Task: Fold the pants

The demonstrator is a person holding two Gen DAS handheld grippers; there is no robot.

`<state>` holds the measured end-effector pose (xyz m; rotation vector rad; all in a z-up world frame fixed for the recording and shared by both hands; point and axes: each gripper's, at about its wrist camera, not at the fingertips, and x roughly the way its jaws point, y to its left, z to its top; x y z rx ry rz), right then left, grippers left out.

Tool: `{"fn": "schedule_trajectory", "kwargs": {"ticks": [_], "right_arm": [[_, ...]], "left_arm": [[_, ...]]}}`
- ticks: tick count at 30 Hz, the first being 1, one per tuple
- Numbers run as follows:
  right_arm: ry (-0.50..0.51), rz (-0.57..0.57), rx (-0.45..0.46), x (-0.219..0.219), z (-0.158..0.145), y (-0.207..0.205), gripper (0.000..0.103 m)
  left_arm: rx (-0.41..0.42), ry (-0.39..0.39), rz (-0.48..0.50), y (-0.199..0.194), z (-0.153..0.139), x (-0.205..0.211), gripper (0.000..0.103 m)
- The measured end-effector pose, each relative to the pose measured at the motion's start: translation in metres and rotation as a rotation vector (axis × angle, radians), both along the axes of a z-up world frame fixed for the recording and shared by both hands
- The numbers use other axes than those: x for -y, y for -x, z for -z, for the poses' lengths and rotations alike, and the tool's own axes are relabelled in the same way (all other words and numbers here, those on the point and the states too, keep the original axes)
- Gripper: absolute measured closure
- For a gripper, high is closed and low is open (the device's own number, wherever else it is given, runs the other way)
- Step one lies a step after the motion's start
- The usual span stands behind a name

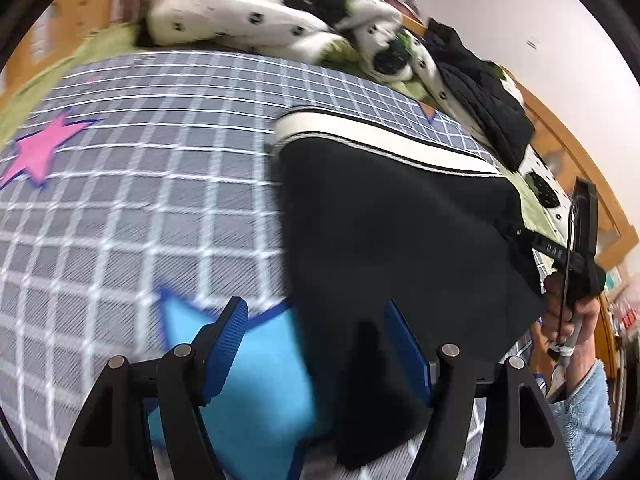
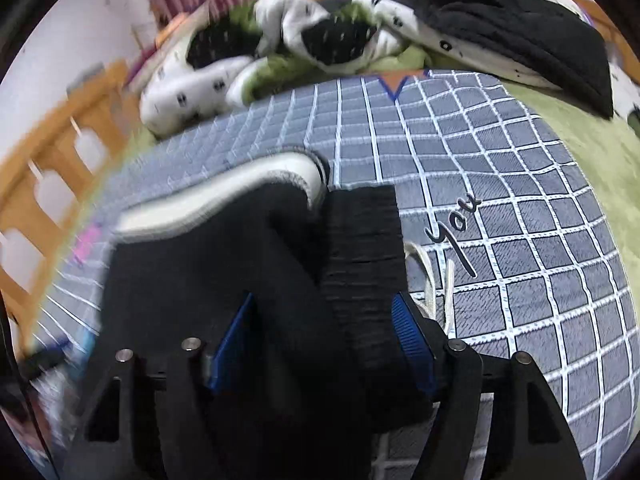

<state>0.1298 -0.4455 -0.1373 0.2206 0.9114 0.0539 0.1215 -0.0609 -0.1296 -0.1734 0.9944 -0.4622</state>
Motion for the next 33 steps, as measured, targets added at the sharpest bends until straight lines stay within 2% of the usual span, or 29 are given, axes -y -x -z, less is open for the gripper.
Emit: {"fn": "schedule_trajectory", "kwargs": {"ticks": [4,6,8,9,10,12,13,14,16,18,20,23,25,26,28,29,31,33], "right_arm": [[0.034,-0.037,0.002,0.005,0.004,-0.001,0.034],[0.032,-0.043,-0.015,0.007,0.01,-0.005,0.033],[0.014,-0.037,-0.03,0.009,0.018,-0.01,0.032],[-0.028,-0.026,-0.044,0.012,0.025,-0.014,0.031],[-0.064,-0.019,-0.054,0.014,0.031,-0.018,0.031],[-0.128,-0.018,-0.075,0.017,0.038,-0.023,0.03],[-0.143,-0.018,-0.078,0.018,0.038,-0.024,0.03],[-0.148,-0.026,-0.081,0.018,0.037,-0.024,0.031],[-0.172,-0.031,-0.089,0.022,0.032,-0.022,0.037],[-0.222,-0.013,-0.064,0.027,0.02,-0.015,0.054],[-0.233,0.004,0.006,0.022,0.001,-0.003,0.066],[-0.219,0.017,0.078,0.0,-0.022,0.006,0.079],[-0.257,0.028,0.113,-0.014,-0.034,0.01,0.08],[-0.237,0.021,0.124,-0.026,-0.041,0.01,0.08],[-0.256,0.002,0.129,-0.045,-0.047,0.007,0.08],[-0.287,-0.022,0.131,-0.057,-0.049,0.007,0.081],[-0.305,-0.073,0.16,-0.08,-0.057,0.01,0.081],[-0.331,-0.127,0.181,-0.103,-0.061,0.009,0.081]], "left_arm": [[-0.052,-0.002,0.025,-0.026,0.022,0.016,0.034],[-0.092,0.076,0.022,-0.041,0.036,0.015,0.032],[-0.085,0.109,0.037,-0.049,0.039,0.018,0.033],[-0.089,0.122,0.05,-0.053,0.041,0.023,0.034],[-0.098,0.122,0.056,-0.056,0.042,0.028,0.037],[-0.108,0.126,0.056,-0.06,0.041,0.033,0.053],[-0.112,0.137,0.051,-0.06,0.039,0.033,0.064],[-0.112,0.169,0.035,-0.06,0.034,0.028,0.071],[-0.106,0.205,0.032,-0.06,0.025,0.021,0.076],[-0.061,0.224,0.045,-0.057,0.007,0.019,0.08],[0.004,0.235,0.033,-0.048,-0.016,0.015,0.086],[0.022,0.278,0.053,-0.044,-0.04,0.008,0.088],[0.061,0.24,0.031,-0.037,-0.054,-0.007,0.088],[0.065,0.234,0.019,-0.036,-0.058,-0.017,0.088],[0.065,0.265,-0.023,-0.034,-0.072,-0.051,0.088],[0.065,0.254,-0.029,-0.034,-0.077,-0.064,0.088],[0.076,0.197,-0.049,-0.032,-0.084,-0.092,0.088],[0.064,0.144,-0.057,-0.034,-0.075,-0.108,0.087]]}}
